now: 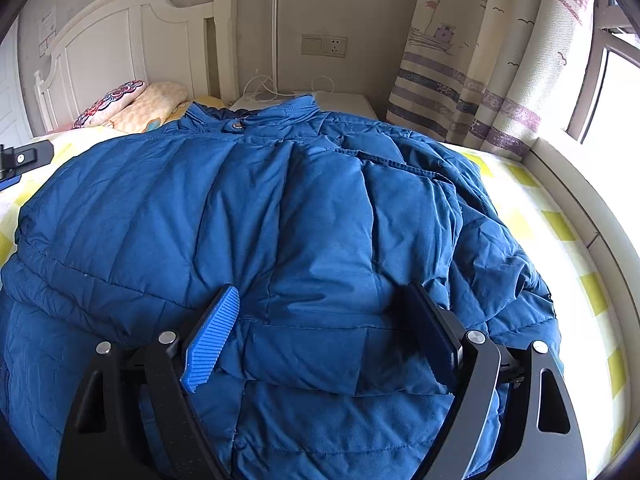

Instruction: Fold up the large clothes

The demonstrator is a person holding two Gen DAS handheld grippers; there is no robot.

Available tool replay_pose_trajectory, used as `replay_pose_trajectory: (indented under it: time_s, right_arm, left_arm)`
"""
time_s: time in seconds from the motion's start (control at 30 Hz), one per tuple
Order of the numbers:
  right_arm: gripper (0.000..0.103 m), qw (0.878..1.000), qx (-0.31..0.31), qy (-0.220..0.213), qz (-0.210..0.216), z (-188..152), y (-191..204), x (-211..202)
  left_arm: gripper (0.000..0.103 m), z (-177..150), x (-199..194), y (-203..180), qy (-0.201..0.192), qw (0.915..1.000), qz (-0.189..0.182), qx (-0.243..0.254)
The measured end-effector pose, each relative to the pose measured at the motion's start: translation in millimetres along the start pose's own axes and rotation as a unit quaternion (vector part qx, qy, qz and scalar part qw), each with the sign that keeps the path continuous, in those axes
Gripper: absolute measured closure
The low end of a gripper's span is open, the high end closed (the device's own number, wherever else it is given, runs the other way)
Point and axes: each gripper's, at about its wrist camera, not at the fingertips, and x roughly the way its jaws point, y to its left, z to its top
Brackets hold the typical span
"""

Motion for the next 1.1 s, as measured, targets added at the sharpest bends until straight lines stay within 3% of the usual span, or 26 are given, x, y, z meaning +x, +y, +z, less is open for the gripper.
replay_pose_trajectory:
  time_s: [0.1,0.13,0.17,0.3,0.37,0.5,0.57,0.7,0.87,0.97,1.1]
  right_arm:
    - [0.02,1.0,0.001,0.0,0.005,-0.1,-0.3,0.0]
    - [0.019,1.0,0.003,-0.001,0.009,-0.1,-0.9,-0.1]
    - [0.019,1.0,0.005,-0.002,0.013,0.0,-2.1,-0.6]
    - [0.021,0.997,0.04,-0.04,0.05,0.6,-15.0,-17.6]
    - [0.035,0.994,0.06,-0.062,0.064,11.2,-19.9,-30.2]
    - [0.036,0.994,0.016,-0.094,0.049,53.4,-3.0,-37.7]
    - [0.039,0.996,-0.017,-0.077,0.035,70.4,8.6,-20.6]
    - [0.041,0.999,-0.04,0.014,0.021,68.1,10.1,43.2]
    - [0.041,0.999,-0.036,0.017,0.017,68.1,13.0,36.9]
    - [0.04,0.999,-0.044,-0.006,0.01,80.6,21.6,28.6]
    - [0.034,0.998,-0.065,0.004,-0.001,92.4,38.7,50.2]
  left_arm:
    - [0.002,0.6,61.9,0.1,0.088,0.9957,0.028,0.006]
    - [0.002,-4.1,74.0,-0.2,0.094,0.9954,0.019,0.007]
    - [0.002,-6.1,73.4,0.5,0.073,0.9971,0.019,0.01]
    - [0.002,-10.4,70.7,-1.2,0.06,0.9975,0.031,0.018]
    - [0.002,-10.9,71.5,-1.1,0.061,0.9975,0.031,0.018]
    - [0.002,-10.6,72.7,-2.3,0.062,0.9974,0.032,0.018]
    - [0.002,-10.5,72.6,-2.8,0.062,0.9974,0.032,0.018]
    - [0.002,-10.1,72.1,-3.4,0.061,0.9976,0.028,0.016]
    - [0.002,-10.3,71.9,-1.6,0.061,0.9978,0.025,0.014]
    - [0.002,-10.2,71.7,-0.8,0.06,0.9978,0.025,0.015]
    - [0.002,-9.9,71.6,0.8,0.06,0.9979,0.022,0.013]
